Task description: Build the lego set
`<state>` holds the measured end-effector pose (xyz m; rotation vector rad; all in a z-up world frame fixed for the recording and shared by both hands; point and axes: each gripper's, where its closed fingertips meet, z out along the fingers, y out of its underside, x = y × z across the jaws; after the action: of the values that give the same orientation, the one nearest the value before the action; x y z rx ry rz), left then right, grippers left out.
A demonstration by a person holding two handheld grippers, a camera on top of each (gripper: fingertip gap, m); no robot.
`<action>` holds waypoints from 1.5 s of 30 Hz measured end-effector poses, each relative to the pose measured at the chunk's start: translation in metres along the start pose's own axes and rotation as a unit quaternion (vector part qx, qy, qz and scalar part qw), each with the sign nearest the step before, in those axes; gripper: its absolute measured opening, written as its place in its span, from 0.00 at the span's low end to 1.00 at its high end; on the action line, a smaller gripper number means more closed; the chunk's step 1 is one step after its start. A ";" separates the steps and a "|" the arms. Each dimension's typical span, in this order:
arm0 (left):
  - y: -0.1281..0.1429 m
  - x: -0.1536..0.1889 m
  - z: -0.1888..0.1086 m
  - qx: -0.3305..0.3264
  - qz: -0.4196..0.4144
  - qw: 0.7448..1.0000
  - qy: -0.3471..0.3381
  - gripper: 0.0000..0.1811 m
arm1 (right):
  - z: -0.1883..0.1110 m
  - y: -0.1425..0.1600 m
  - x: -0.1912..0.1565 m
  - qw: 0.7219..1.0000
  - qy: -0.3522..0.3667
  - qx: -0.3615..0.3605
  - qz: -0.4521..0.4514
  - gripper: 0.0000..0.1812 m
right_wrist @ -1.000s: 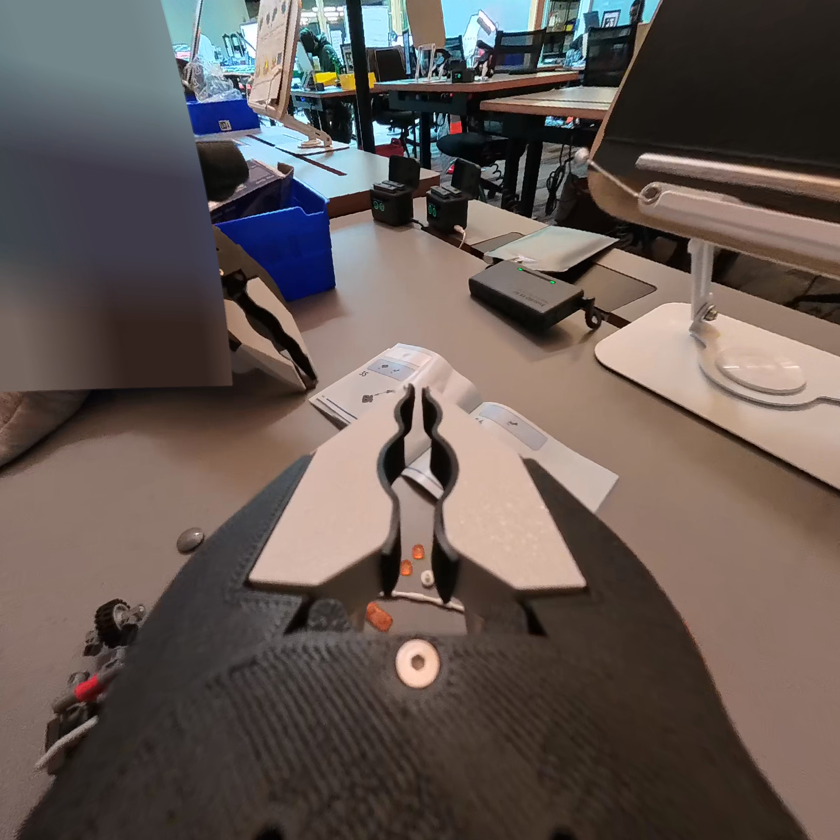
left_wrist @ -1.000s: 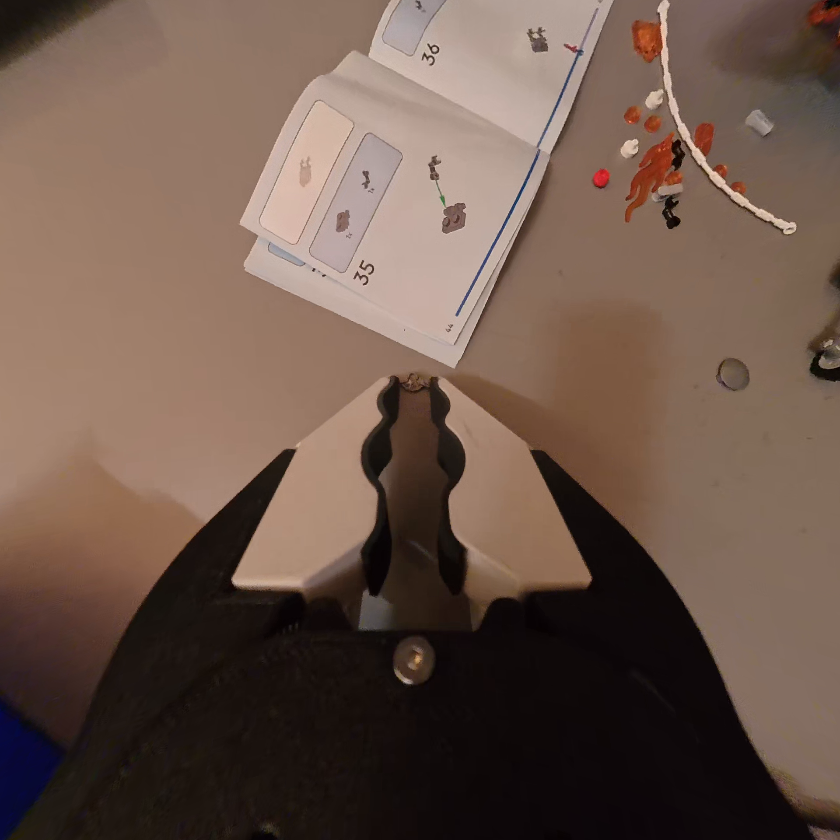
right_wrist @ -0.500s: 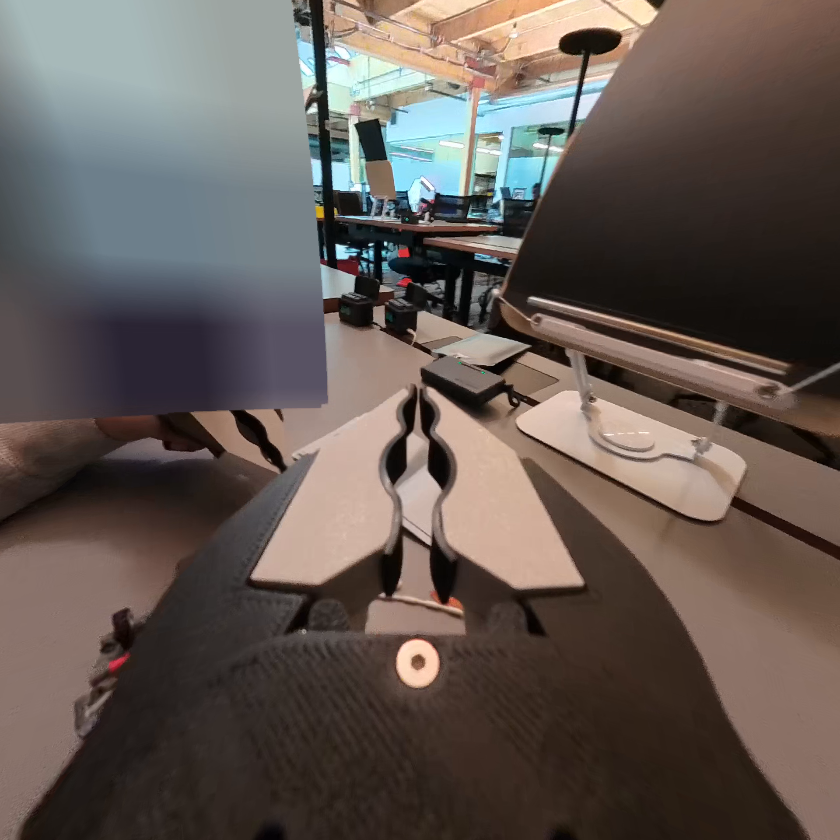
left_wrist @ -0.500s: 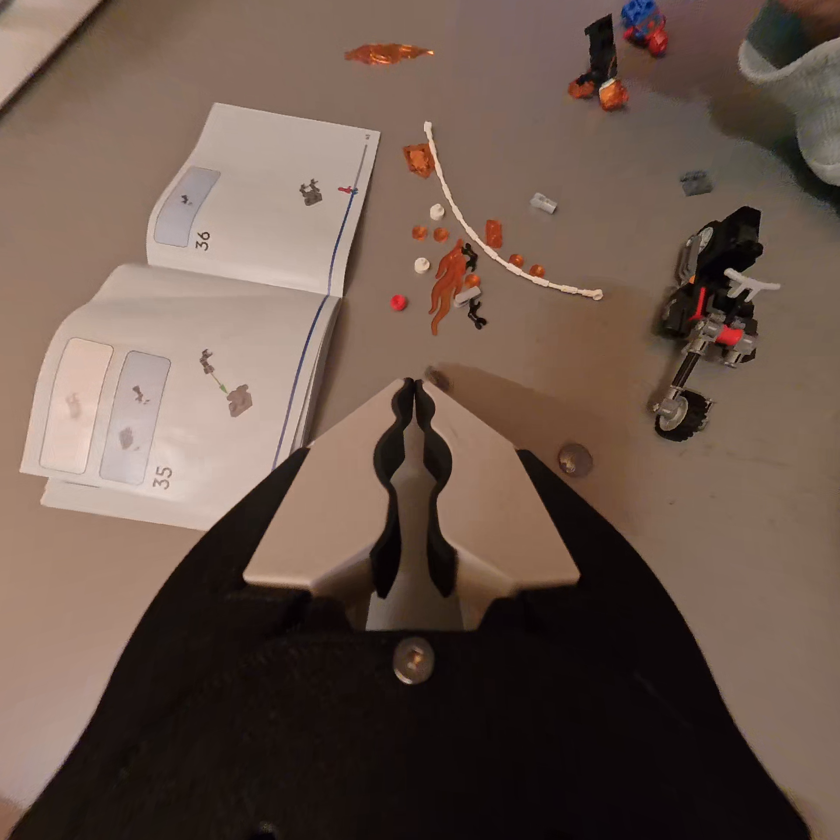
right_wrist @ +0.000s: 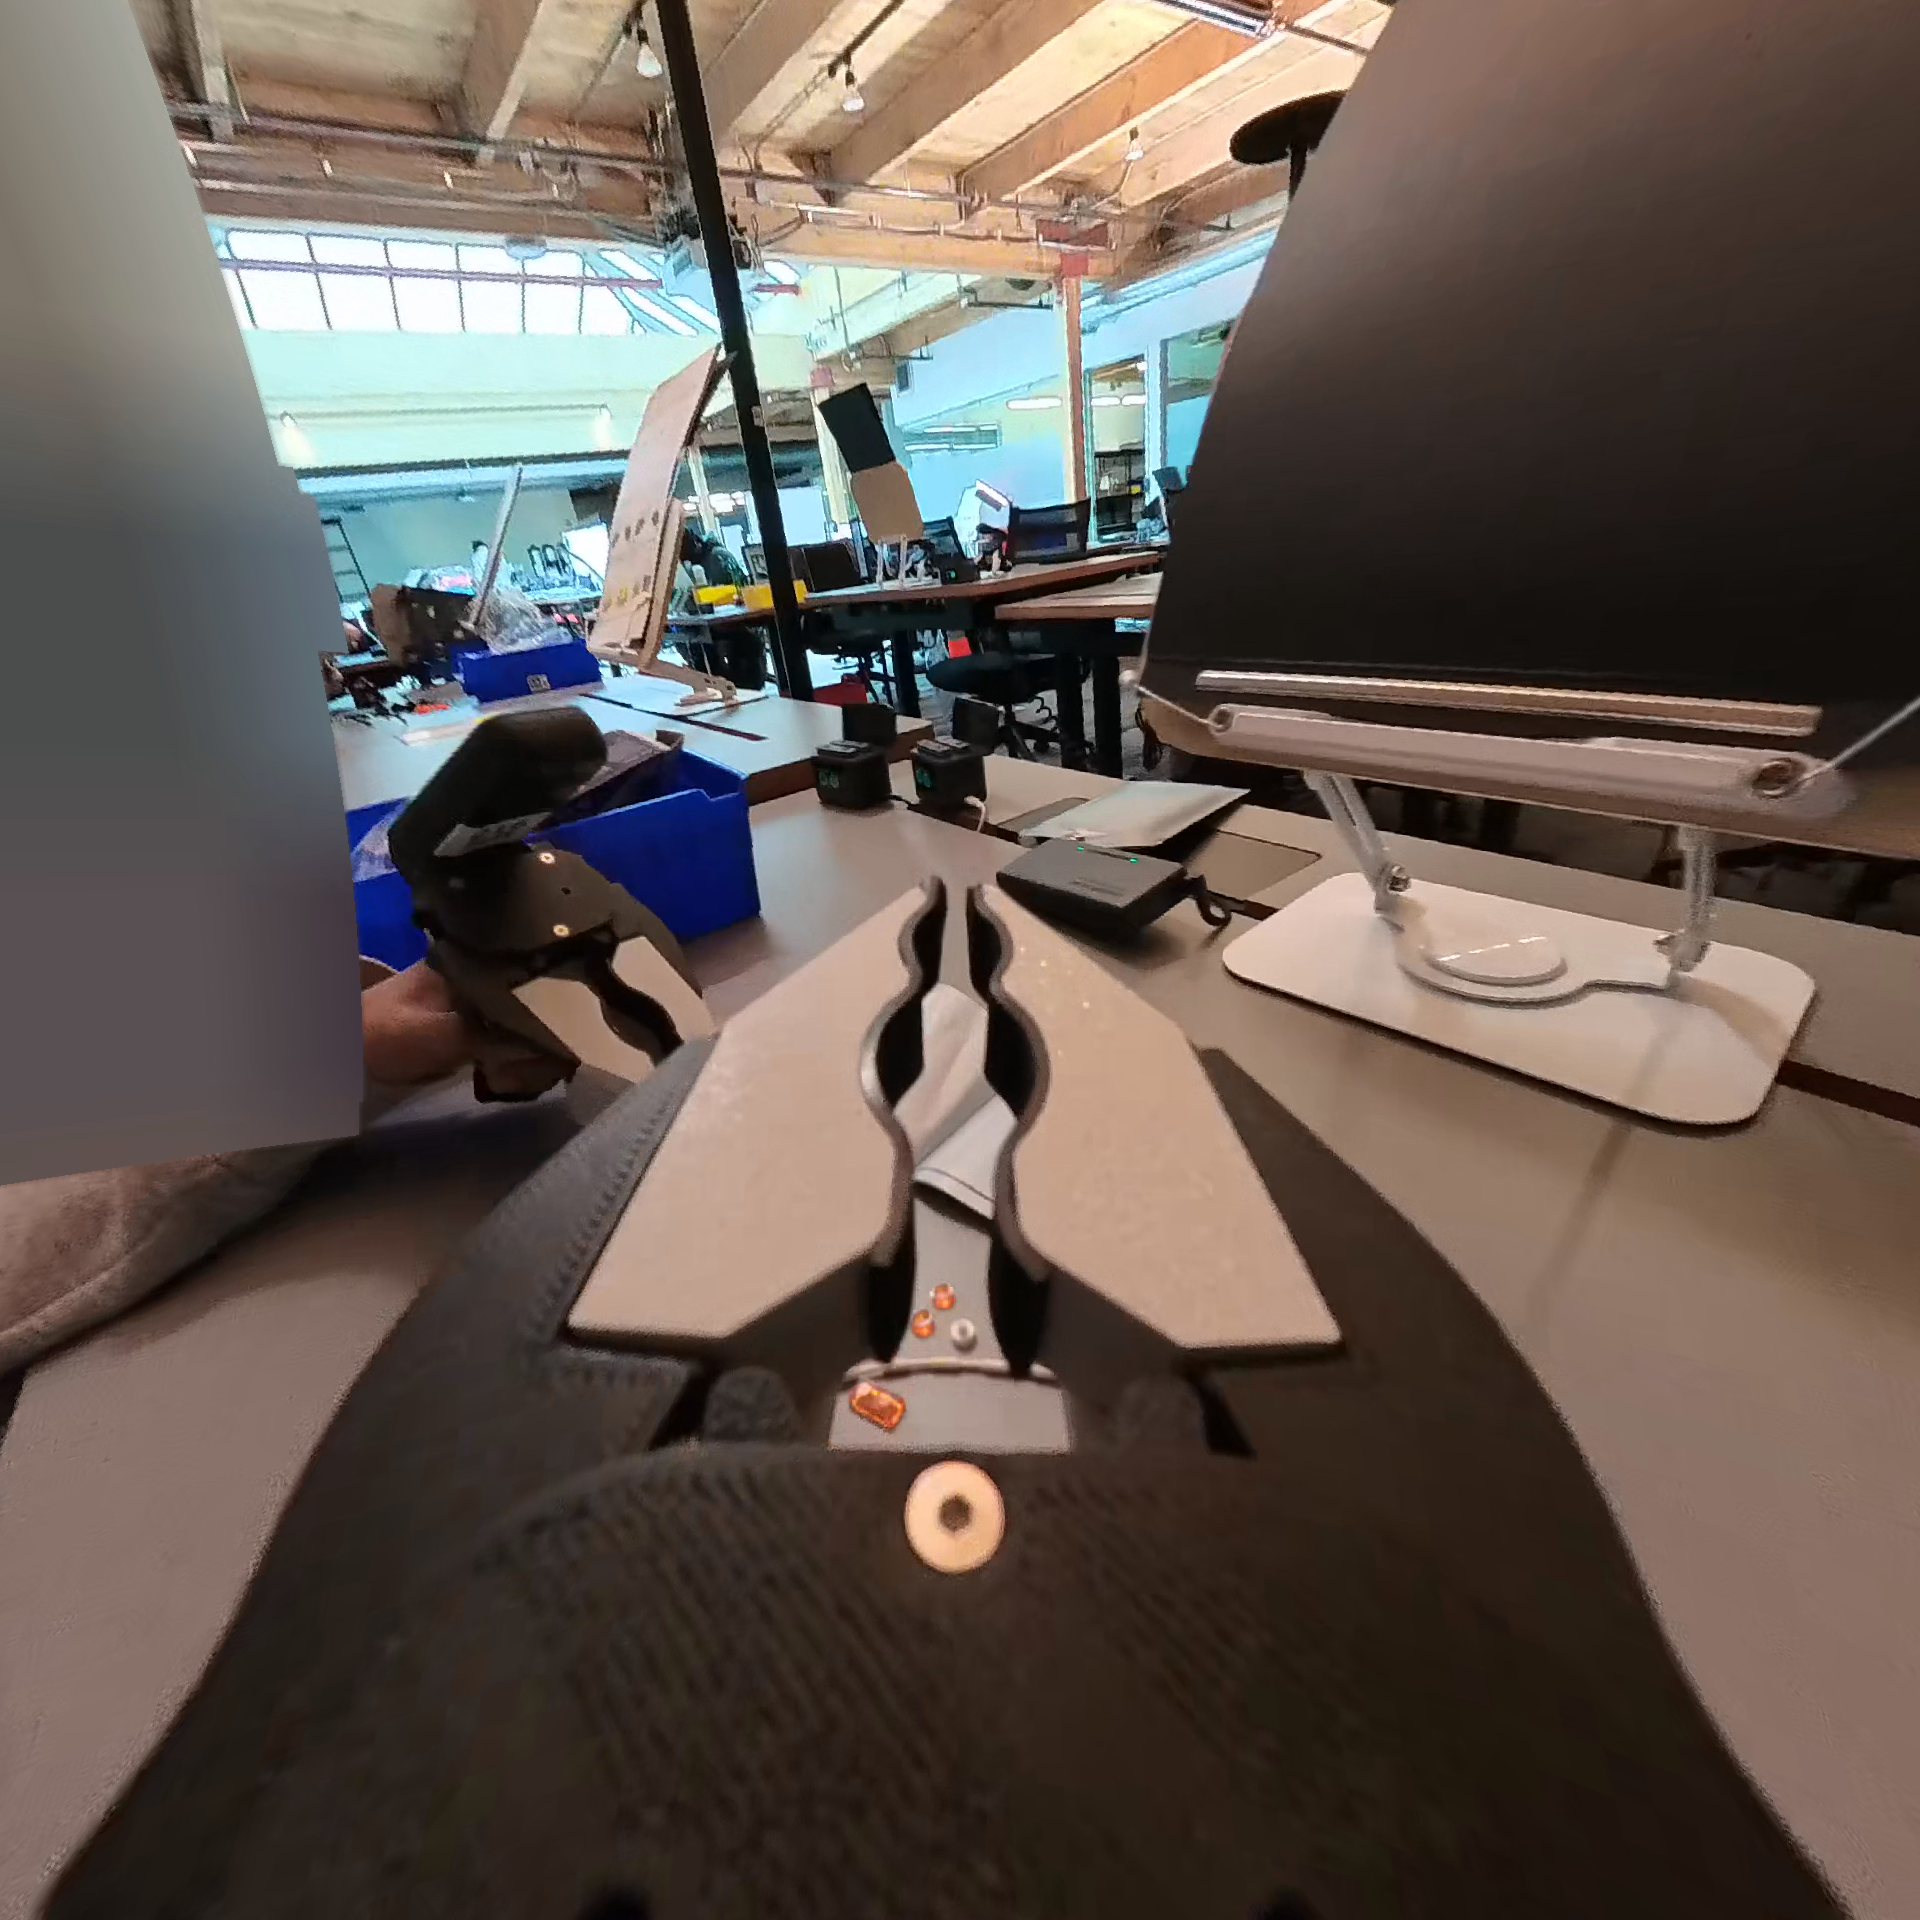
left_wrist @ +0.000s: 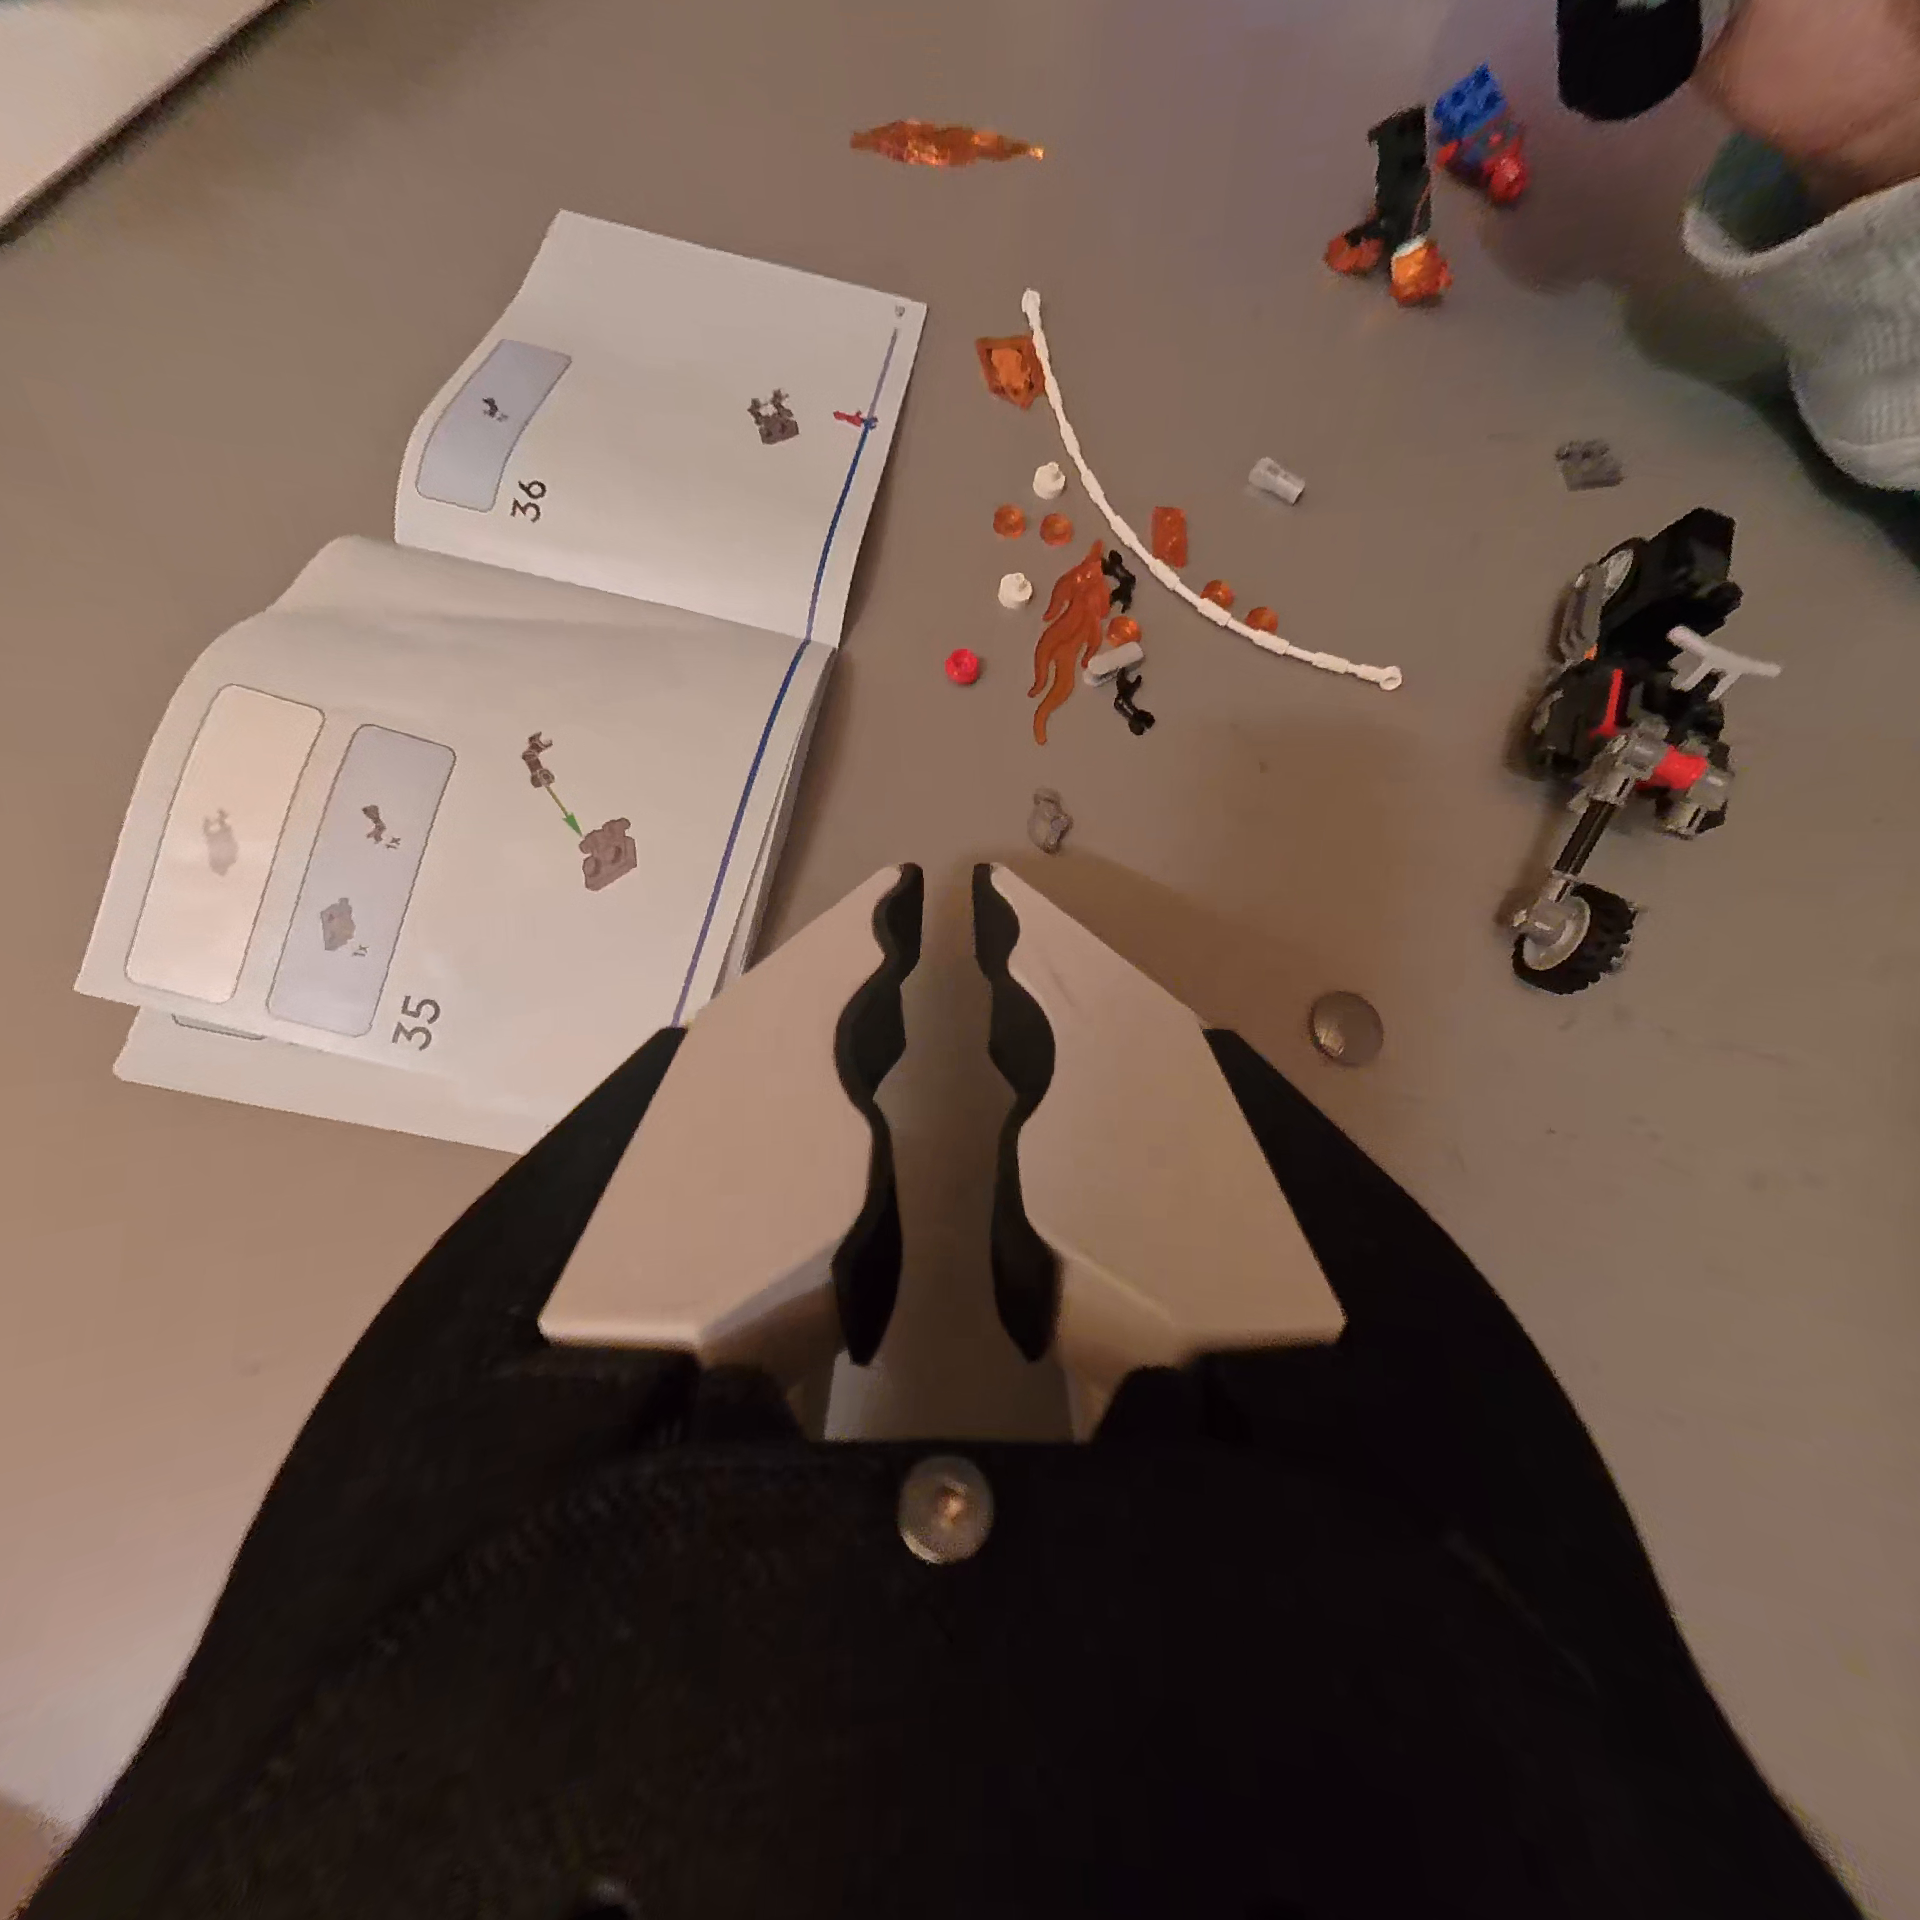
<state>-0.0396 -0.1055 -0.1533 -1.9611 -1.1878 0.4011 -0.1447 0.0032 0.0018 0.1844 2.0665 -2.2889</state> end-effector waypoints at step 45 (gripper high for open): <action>0.014 0.012 0.012 -0.030 -0.030 0.999 0.030 0.18 | -0.021 0.031 -0.018 0.992 -0.051 -0.005 0.113 0.09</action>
<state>-0.0327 -0.0929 -0.1702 -1.9695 -1.2294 0.2775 -0.1222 0.0205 -0.0289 0.2796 1.8997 -2.1088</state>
